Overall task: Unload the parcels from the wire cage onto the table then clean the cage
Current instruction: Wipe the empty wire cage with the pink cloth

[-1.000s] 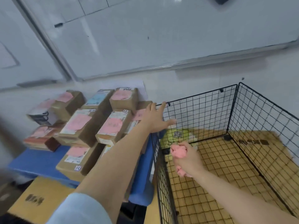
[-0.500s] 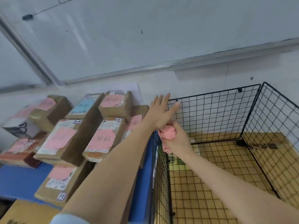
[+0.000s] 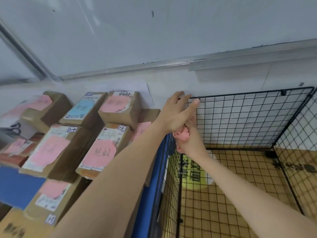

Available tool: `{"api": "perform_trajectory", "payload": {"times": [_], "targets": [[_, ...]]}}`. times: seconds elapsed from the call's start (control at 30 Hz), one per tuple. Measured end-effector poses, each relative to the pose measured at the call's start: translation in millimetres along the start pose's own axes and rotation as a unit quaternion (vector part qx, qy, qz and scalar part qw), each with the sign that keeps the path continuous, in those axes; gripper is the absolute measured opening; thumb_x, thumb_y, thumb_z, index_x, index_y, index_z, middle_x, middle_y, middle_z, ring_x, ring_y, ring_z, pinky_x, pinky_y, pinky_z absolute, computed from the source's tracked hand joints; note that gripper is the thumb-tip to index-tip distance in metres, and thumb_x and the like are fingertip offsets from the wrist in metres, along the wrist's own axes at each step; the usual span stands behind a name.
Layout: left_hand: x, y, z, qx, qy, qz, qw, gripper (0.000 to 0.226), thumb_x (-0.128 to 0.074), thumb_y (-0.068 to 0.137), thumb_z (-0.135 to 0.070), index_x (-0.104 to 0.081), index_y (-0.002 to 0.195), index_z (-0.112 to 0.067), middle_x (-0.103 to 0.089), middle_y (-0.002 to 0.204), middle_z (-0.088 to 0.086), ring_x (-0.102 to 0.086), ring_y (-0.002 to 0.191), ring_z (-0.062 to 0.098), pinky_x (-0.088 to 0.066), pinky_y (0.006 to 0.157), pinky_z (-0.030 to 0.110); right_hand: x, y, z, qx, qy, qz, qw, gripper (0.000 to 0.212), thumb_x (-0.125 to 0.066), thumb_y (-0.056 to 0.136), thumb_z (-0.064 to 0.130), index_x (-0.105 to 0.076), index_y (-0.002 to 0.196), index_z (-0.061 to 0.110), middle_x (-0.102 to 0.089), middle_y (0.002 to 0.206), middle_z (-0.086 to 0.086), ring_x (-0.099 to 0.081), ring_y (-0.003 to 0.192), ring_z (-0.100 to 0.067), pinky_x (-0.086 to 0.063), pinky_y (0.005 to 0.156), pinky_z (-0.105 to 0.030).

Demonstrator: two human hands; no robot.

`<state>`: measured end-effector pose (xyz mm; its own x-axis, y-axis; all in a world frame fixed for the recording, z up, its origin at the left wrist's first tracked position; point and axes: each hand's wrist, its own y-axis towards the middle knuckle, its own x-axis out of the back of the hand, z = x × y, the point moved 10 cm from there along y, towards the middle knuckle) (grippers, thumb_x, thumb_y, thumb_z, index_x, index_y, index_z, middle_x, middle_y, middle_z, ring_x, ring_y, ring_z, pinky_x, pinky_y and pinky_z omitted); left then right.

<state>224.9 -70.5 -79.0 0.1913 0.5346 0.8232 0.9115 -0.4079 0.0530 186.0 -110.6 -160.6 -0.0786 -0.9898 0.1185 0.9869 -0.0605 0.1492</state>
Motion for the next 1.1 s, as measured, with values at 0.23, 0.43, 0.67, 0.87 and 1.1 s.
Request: {"api": "perform_trajectory", "payload": {"times": [0.23, 0.43, 0.67, 0.87, 1.1], "targets": [[0.9, 1.0, 2.3, 0.006, -0.013, -0.006, 1.0, 0.072, -0.026, 0.088, -0.065, -0.038, 0.144, -0.022, -0.023, 0.152, -0.003, -0.023, 0.141, 0.017, -0.017, 0.118, 0.038, -5.7, -6.5, -73.1, -0.038, -0.048, 0.012, 0.998, 0.039, -0.061, 0.086, -0.002, -0.051, 0.11, 0.026, -0.059, 0.096, 0.007, -0.059, 0.088, -0.01, -0.045, 0.07, -0.018], [1.2, 0.4, 0.0, -0.016, 0.018, -0.004, 1.0, 0.062, -0.027, 0.098, -0.055, -0.032, 0.147, -0.018, -0.021, 0.157, -0.004, -0.015, 0.144, 0.012, -0.01, 0.119, 0.033, -21.2, -34.3, -149.0, -0.163, -0.115, 0.064, 0.978, 0.041, -0.055, 0.091, -0.001, -0.045, 0.128, 0.014, -0.054, 0.094, 0.007, -0.054, 0.076, -0.004, -0.04, 0.054, -0.008], [-2.8, -4.1, -1.9, -0.002, 0.026, 0.028, 0.999, 0.065, -0.028, 0.097, -0.056, -0.025, 0.15, -0.018, -0.011, 0.16, -0.004, -0.004, 0.146, 0.008, -0.001, 0.112, 0.023, -11.9, -36.0, -124.1, -0.224, 0.044, 0.013, 0.974, 0.04, -0.057, 0.084, -0.008, -0.054, 0.11, 0.022, -0.058, 0.111, 0.0, -0.063, 0.093, -0.015, -0.052, 0.06, -0.02], [-1.4, -16.1, -2.5, 0.031, 0.002, 0.047, 0.998, 0.075, -0.031, 0.092, -0.062, -0.021, 0.151, -0.017, -0.006, 0.16, 0.0, 0.001, 0.147, 0.012, 0.001, 0.119, 0.032, 1.6, -32.9, -3.4, -0.108, 0.109, 0.034, 0.988, 0.058, -0.063, 0.079, -0.011, -0.055, 0.097, 0.044, -0.058, 0.115, 0.001, -0.065, 0.088, -0.01, -0.055, 0.056, -0.02], [-14.7, -54.8, 25.9, 0.138, -0.187, 0.177, 0.956, 0.102, -0.027, 0.053, -0.101, -0.054, 0.13, -0.041, -0.012, 0.159, -0.008, -0.008, 0.146, 0.008, -0.003, 0.119, 0.042, -3.2, -49.9, 74.6, 0.018, 0.055, 0.079, 0.995, 0.036, -0.067, 0.082, -0.004, -0.059, 0.107, 0.02, -0.064, 0.092, 0.007, -0.064, 0.079, -0.003, -0.053, 0.065, -0.017]]}}
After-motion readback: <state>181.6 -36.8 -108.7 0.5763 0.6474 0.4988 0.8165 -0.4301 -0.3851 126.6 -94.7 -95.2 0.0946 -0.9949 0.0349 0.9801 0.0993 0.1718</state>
